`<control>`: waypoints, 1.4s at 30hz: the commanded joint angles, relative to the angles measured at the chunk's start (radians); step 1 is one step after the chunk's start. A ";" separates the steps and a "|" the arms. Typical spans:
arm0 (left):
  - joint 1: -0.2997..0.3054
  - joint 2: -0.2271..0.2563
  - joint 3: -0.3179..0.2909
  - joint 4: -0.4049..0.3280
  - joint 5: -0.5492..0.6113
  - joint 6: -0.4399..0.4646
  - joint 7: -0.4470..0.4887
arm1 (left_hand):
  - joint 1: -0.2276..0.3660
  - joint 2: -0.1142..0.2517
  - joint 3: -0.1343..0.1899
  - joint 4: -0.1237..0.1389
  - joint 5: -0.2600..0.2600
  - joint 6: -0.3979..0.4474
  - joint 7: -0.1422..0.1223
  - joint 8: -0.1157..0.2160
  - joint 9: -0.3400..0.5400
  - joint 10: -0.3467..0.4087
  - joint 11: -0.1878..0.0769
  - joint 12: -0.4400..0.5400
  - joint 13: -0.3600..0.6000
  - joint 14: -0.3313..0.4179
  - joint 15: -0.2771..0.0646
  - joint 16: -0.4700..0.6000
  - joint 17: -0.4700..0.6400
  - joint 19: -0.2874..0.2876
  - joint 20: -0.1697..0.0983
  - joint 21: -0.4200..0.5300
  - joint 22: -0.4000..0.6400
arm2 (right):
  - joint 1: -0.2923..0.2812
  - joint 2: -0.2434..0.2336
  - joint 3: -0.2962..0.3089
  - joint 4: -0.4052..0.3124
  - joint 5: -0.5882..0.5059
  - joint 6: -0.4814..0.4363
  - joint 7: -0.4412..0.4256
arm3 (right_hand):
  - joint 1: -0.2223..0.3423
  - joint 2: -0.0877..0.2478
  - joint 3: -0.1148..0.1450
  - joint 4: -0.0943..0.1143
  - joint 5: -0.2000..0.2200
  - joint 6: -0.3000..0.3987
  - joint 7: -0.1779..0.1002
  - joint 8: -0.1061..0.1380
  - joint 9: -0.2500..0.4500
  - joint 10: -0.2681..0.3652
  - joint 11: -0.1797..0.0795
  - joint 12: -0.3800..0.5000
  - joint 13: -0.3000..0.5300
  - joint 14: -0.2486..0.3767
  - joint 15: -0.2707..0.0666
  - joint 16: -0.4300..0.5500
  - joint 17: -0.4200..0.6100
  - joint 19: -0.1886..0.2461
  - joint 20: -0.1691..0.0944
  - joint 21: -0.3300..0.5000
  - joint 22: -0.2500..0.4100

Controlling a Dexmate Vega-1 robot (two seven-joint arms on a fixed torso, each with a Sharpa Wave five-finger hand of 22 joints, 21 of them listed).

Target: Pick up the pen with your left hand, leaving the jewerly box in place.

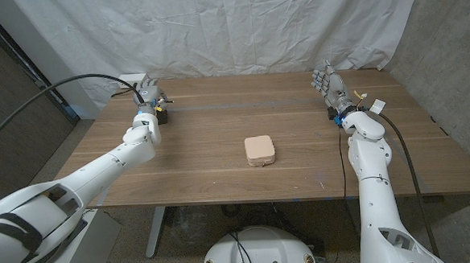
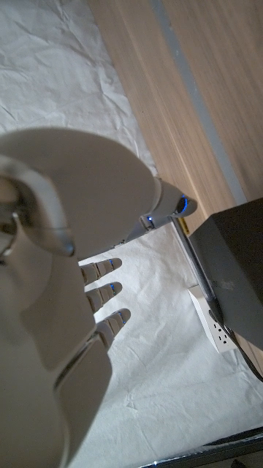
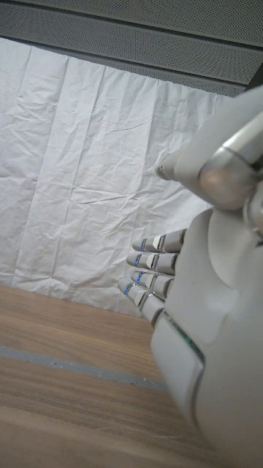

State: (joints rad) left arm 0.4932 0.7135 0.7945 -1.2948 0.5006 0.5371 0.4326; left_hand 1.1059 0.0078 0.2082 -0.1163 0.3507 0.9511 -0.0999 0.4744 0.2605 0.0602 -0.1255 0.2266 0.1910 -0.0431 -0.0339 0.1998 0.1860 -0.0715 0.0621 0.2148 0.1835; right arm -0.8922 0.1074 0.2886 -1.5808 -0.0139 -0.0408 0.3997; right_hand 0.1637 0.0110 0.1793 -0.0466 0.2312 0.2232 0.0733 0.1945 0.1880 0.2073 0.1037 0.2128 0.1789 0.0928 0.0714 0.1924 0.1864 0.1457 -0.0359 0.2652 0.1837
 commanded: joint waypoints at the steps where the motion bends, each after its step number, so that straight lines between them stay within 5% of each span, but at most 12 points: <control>1: 0.004 0.001 -0.006 -0.015 -0.008 0.009 -0.001 | 0.014 0.001 -0.005 0.003 -0.003 0.012 0.004 0.005 0.000 0.010 -0.005 0.003 0.000 0.005 -0.066 -0.002 -0.001 0.009 0.002 0.004 0.002 | 0.001 -0.001 0.001 0.002 0.002 0.006 0.003 | -0.002 0.004 -0.003 0.003 -0.003 0.006 -0.001 0.003 0.003 0.005 0.000 -0.003 0.005 0.009 0.004 -0.002 0.002 0.007 0.003 0.000 0.003; 42: 0.039 0.058 -0.040 -0.134 0.024 0.055 -0.018 | 0.017 0.013 -0.019 0.009 -0.019 0.027 0.015 0.009 -0.023 0.026 -0.007 -0.006 0.000 0.017 -0.070 -0.006 -0.001 0.014 0.005 0.000 0.002 | -0.016 0.003 -0.001 -0.029 0.010 0.007 0.009 | -0.001 0.007 -0.004 0.001 -0.003 0.007 -0.001 0.004 0.003 0.004 0.001 -0.004 0.005 0.010 0.002 -0.002 0.002 0.010 0.003 -0.007 0.003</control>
State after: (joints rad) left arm 0.5293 0.7587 0.7613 -1.4022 0.5108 0.5855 0.4236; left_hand 1.1195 0.0080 0.1915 -0.1082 0.3361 0.9743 -0.0872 0.4773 0.2364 0.0761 -0.1304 0.2216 0.1910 -0.0348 -0.0358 0.1953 0.1814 -0.0626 0.0645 0.2148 0.1835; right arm -0.9015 0.1075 0.2905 -1.5960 -0.0058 -0.0348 0.4093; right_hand 0.1637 0.0109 0.1795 -0.0465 0.2312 0.2232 0.0733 0.1945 0.1879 0.2072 0.1036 0.2128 0.1789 0.0928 0.0714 0.1924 0.1864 0.1455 -0.0357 0.2586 0.1835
